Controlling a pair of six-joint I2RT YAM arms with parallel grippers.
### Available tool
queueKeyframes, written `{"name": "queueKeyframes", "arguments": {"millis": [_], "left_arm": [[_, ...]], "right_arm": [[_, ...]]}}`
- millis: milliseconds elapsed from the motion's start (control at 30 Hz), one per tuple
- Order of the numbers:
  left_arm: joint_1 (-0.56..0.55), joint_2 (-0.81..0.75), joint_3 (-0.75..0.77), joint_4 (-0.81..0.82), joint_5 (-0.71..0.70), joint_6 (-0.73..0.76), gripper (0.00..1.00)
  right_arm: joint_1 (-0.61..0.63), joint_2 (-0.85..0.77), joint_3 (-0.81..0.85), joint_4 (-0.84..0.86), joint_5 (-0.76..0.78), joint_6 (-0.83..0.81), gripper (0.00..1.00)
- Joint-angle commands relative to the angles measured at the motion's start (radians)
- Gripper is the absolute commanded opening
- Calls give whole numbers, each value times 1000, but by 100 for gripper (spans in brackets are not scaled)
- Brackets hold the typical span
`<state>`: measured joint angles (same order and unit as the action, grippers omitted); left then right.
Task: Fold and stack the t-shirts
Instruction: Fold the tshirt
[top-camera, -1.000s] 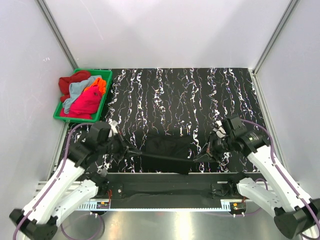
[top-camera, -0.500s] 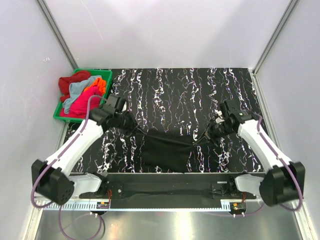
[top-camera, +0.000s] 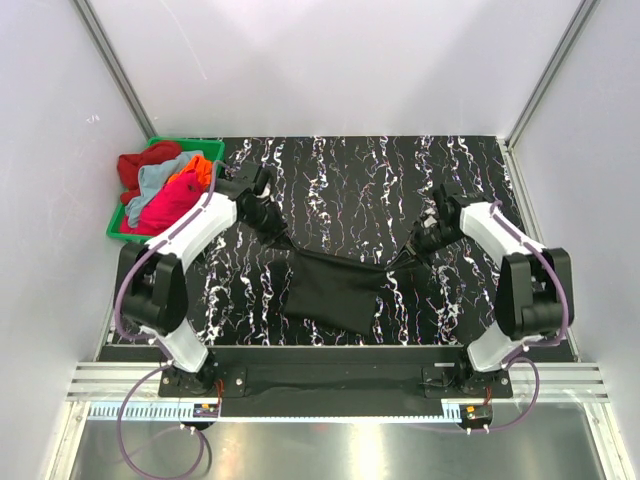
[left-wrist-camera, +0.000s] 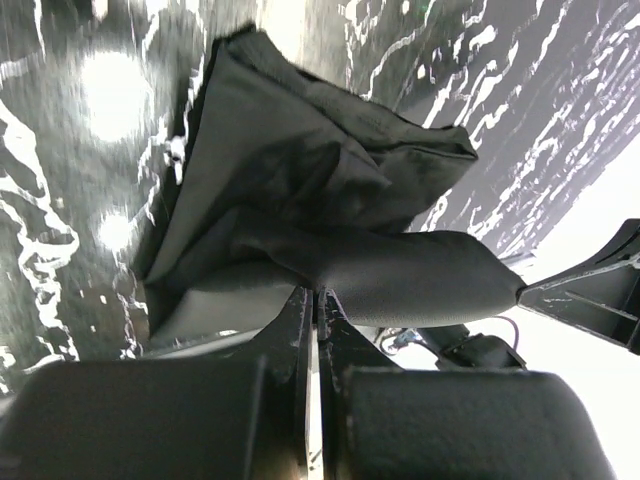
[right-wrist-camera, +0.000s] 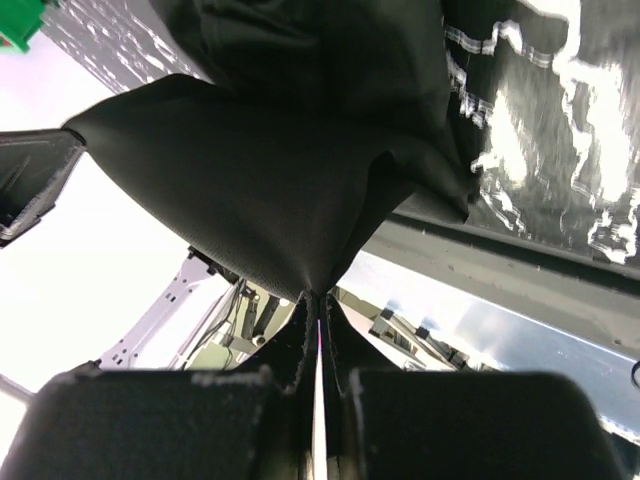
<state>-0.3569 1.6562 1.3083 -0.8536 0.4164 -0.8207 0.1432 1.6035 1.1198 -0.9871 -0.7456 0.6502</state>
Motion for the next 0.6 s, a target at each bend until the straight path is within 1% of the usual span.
{"name": "queueKeyframes", "arguments": {"millis": [0,67,100,133,167,200,233,267,300,333,367,400,467,500,567], "left_arm": [[26,82,92,16,-19,90,0],[30,158,140,14,-45,113,1],[36,184,155,16,-51,127,1],[39,212,201,16,-45,138,4],[41,247,236,18,-59,161,8],[41,301,271,19,-88,222,20],[42,332,336,21,-156,254,22],[48,349,365,8,-206,302,25],[58,352,394,2,-194,320,33],[64,335,429,-2,-189,331,39],[65,311,436,-8,-192,360,47],[65,245,439,-9,-164,380,55],[64,189,427,-5,-125,411,57],[64,162,410,-5,-90,425,59],[61,81,320,23,-61,436,64]], "right_arm": [[-17,79,70,10,-18,-60,3],[-33,120,84,31,-15,-73,8],[-40,175,97,45,-23,-75,8],[-50,208,103,100,-23,-77,9],[-75,245,112,122,-23,-95,17],[-94,333,151,131,3,-115,19],[-114,376,182,145,44,-133,23],[-135,413,261,142,119,-176,35],[-137,465,306,134,144,-204,40],[-137,484,357,60,170,-225,43],[-137,487,429,21,196,-262,44],[-139,443,433,5,204,-264,46],[-137,360,388,28,212,-259,50],[-133,286,367,45,192,-264,55],[-110,228,310,100,166,-299,63]]}}
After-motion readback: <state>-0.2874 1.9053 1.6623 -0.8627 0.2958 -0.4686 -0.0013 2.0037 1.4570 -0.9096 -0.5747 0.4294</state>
